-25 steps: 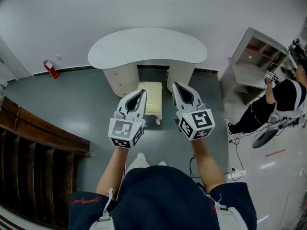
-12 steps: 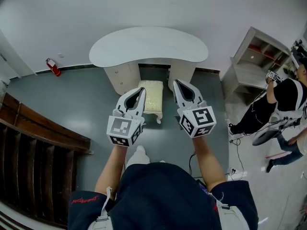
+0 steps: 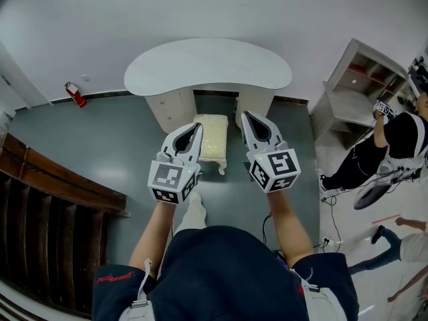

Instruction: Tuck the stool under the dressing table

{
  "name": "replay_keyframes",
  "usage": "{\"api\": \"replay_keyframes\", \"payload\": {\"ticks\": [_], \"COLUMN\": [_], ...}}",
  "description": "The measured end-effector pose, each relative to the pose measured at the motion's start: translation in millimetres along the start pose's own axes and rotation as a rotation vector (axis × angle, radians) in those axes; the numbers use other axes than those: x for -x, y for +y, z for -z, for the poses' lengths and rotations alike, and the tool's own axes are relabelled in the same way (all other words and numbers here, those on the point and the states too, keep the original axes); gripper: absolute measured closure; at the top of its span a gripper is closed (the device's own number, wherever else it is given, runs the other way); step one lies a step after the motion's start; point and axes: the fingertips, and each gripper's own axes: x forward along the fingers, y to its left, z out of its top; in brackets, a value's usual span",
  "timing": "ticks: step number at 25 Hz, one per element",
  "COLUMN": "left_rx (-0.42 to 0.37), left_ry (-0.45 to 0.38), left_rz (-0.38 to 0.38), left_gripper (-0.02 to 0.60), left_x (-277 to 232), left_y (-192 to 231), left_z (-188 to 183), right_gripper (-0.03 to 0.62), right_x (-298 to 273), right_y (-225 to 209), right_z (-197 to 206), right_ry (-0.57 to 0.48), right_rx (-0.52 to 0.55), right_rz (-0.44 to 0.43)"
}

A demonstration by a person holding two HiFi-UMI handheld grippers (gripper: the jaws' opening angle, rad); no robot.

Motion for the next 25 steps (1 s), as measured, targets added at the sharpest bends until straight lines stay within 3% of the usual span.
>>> {"api": "replay_keyframes", "payload": {"ticks": [11,25], "left_rx": [0.010,0.049], "left_ry": [-0.010,-0.003], "left_rz": [0.017,0.014], "left_gripper": [0.565,0.565], "left_x": [-42,-99], "left_y": [34,133], "left_z": [3,23], "right_gripper": [0.579,0.579], "right_x": [-48,-160], "right_y": [-22,-38], "right_z": [9,34], "right_ry": [0.019,0.066], "right_rx": [0.014,0.034], "right_rz": [0.028,0.059]}}
